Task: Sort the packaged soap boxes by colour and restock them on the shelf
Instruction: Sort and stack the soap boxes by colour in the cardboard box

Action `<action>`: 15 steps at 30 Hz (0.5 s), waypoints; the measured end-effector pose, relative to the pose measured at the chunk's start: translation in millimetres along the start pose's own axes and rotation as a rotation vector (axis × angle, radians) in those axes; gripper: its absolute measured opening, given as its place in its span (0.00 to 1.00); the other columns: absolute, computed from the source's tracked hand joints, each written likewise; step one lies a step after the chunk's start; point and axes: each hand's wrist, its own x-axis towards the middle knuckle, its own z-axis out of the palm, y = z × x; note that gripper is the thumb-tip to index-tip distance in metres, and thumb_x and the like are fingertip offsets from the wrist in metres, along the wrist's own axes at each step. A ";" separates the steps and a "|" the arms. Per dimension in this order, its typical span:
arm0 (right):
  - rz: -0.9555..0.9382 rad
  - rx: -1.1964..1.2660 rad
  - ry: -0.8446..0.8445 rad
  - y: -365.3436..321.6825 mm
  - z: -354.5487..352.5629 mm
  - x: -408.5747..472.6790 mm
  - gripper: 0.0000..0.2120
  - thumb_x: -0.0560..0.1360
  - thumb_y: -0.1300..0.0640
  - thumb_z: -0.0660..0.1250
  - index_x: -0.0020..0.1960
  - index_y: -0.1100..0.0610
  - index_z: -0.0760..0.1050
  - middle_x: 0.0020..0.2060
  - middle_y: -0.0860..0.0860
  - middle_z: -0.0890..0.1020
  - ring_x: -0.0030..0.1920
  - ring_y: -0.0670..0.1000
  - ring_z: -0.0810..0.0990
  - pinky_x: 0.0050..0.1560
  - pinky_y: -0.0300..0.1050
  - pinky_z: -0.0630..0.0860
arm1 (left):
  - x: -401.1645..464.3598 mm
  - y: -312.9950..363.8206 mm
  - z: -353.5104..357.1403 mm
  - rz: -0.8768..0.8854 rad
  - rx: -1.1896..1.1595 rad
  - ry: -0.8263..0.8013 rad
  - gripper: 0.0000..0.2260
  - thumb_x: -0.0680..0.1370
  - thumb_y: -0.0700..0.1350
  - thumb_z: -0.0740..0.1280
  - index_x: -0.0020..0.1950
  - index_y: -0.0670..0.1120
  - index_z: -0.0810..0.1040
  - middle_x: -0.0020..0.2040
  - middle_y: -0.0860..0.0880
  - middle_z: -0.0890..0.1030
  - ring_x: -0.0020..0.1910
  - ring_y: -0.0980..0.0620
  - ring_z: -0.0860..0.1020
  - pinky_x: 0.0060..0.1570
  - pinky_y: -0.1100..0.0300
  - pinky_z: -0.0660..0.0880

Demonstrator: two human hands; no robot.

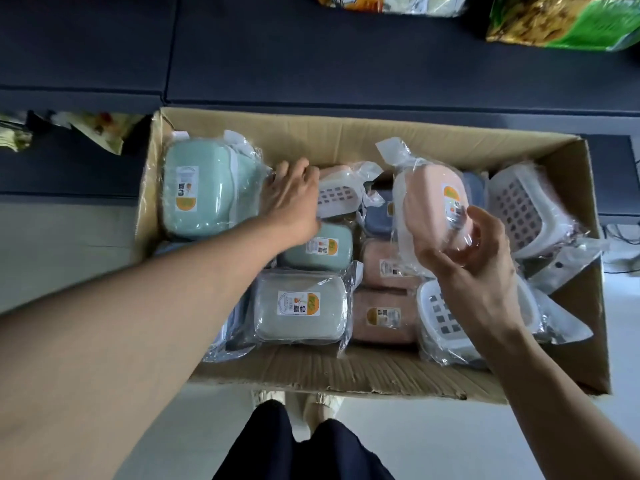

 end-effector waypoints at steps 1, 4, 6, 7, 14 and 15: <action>-0.001 0.003 0.008 2.0 2.0 0.8 0.36 0.63 0.43 0.71 0.67 0.43 0.60 0.60 0.54 0.73 0.57 0.55 0.76 0.54 0.58 0.77 | 11.0 -1.2 4.2 0.006 0.002 -0.026 0.29 0.70 0.46 0.73 0.67 0.43 0.65 0.67 0.46 0.65 0.67 0.44 0.62 0.65 0.47 0.64; -0.005 0.008 0.032 8.4 5.8 5.5 0.36 0.62 0.41 0.73 0.66 0.42 0.60 0.60 0.53 0.74 0.58 0.55 0.76 0.54 0.58 0.77 | 24.7 -1.4 14.1 -0.061 -0.030 -0.105 0.28 0.71 0.43 0.72 0.67 0.43 0.63 0.66 0.44 0.66 0.67 0.43 0.63 0.65 0.48 0.62; -0.001 0.002 0.027 13.3 4.6 6.3 0.37 0.62 0.41 0.74 0.66 0.42 0.59 0.60 0.52 0.74 0.58 0.55 0.76 0.53 0.58 0.78 | 20.6 -1.2 19.0 -0.084 -0.020 -0.115 0.28 0.71 0.42 0.72 0.67 0.44 0.63 0.65 0.43 0.65 0.66 0.42 0.64 0.63 0.49 0.64; 0.004 -0.006 0.025 15.5 2.7 5.5 0.37 0.63 0.42 0.74 0.66 0.41 0.59 0.60 0.52 0.73 0.58 0.55 0.76 0.53 0.58 0.78 | 18.2 -1.8 20.7 -0.068 -0.001 -0.108 0.27 0.71 0.42 0.72 0.67 0.45 0.64 0.65 0.43 0.66 0.66 0.42 0.64 0.61 0.49 0.65; 0.019 -0.009 0.052 24.3 -8.8 4.5 0.37 0.65 0.45 0.74 0.67 0.41 0.58 0.60 0.51 0.71 0.59 0.55 0.74 0.54 0.58 0.77 | 27.2 7.4 20.9 0.045 -0.050 -0.161 0.28 0.69 0.49 0.76 0.62 0.45 0.64 0.62 0.43 0.70 0.60 0.41 0.71 0.51 0.50 0.69; 0.018 -0.007 0.053 25.1 -8.6 4.9 0.36 0.65 0.45 0.74 0.67 0.41 0.58 0.60 0.50 0.72 0.59 0.54 0.74 0.54 0.57 0.77 | 28.7 10.5 23.9 0.061 -0.056 -0.172 0.29 0.69 0.48 0.76 0.62 0.45 0.63 0.60 0.43 0.73 0.58 0.41 0.74 0.47 0.51 0.69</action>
